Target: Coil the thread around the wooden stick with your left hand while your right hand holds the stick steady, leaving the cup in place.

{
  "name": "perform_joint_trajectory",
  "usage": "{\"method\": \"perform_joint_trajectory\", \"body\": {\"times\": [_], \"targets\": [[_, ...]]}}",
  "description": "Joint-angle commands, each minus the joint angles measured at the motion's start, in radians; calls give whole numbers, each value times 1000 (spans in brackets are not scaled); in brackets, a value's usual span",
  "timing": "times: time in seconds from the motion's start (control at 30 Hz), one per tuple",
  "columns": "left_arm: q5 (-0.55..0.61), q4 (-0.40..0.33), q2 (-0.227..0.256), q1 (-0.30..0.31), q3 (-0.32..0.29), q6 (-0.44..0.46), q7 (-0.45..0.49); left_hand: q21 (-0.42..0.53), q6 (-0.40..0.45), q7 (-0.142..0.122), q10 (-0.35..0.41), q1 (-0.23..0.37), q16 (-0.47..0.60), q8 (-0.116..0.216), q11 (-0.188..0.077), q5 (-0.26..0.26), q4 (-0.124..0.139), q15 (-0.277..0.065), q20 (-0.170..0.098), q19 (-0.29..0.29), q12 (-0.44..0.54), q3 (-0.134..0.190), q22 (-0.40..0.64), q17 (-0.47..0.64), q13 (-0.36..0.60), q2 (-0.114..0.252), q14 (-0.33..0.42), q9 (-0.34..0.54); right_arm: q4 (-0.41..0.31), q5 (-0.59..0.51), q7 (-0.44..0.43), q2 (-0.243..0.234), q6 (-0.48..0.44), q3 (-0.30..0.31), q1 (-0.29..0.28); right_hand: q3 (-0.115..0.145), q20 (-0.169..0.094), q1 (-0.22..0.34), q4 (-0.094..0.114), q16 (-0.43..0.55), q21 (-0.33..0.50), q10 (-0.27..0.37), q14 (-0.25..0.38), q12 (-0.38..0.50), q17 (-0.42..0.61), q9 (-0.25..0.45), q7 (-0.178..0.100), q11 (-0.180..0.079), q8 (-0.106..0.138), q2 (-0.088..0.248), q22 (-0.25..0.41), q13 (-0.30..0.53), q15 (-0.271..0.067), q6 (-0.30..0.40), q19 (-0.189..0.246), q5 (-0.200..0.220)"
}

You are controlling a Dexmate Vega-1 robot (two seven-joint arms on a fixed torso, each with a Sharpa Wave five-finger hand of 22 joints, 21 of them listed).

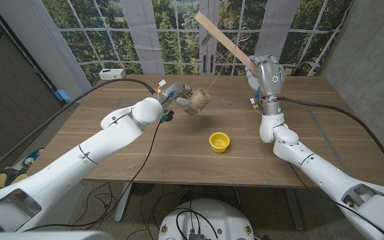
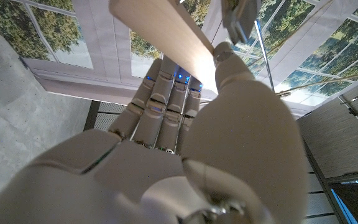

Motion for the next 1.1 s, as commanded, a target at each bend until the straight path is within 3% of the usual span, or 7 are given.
{"method": "perform_joint_trajectory", "body": {"times": [0.03, 0.5, 0.73, 1.1], "targets": [[-87, 40, 12, 21, -61, 25, 113, 9, 285, 3, 94, 220, 1, 9, -80, 7, 2, -307, 1, -7, -2, 7, 4, 300, 178, 229, 248, 6, -7, -121, -2, 73, 112, 126, -63, 8, -33, 85, 1, -5, 6, 102, 87, 1, 5, 26, -137, -94, 5, 97, 2, 39, -150, 142, -6, 4], [-109, 107, 0, -73, -45, -8, 148, 25, 285, 7, 98, 222, -3, 7, -77, 7, 1, -307, 3, -12, -8, 8, 2, 303, 181, 229, 251, 6, -36, -228, -2, 113, 190, 177, -99, 8, -34, 86, 0, -11, 15, 106, 90, -1, 7, 26, -142, -93, 5, 95, 1, 40, -152, 143, -8, 6], [-116, 151, -12, -153, -35, -18, 133, 33, 286, 7, 99, 223, -5, 6, -77, 7, 1, -307, 4, -15, -11, 8, 1, 305, 182, 228, 252, 7, -40, -248, -2, 112, 195, 170, -99, 8, -35, 86, 1, -14, 19, 107, 93, -2, 8, 26, -142, -97, 4, 95, 0, 41, -151, 143, -9, 7], [-82, 146, -7, -261, -17, 6, 122, 45, 288, 6, 100, 224, -8, 6, -78, 7, 1, -307, 3, -17, -16, 9, -1, 307, 185, 227, 254, 7, -17, -231, -2, 103, 163, 138, -79, 8, -36, 84, 2, -19, 25, 108, 96, -5, 10, 26, -140, -98, 3, 93, 0, 41, -150, 142, -11, 9]]}}
